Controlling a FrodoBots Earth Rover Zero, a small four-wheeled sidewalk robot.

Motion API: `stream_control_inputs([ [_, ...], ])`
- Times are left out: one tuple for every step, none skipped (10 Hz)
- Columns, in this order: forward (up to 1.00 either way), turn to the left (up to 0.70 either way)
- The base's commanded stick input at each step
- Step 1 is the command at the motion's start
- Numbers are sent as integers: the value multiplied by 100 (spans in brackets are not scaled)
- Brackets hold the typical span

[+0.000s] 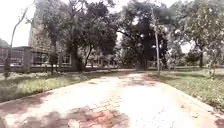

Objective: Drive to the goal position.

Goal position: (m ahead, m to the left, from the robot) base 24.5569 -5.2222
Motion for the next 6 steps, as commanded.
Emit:
stream_control_inputs([
  [70,-35],
  [70,-35],
  [70,-35],
  [70,-35],
  [70,0],
  [70,0],
])
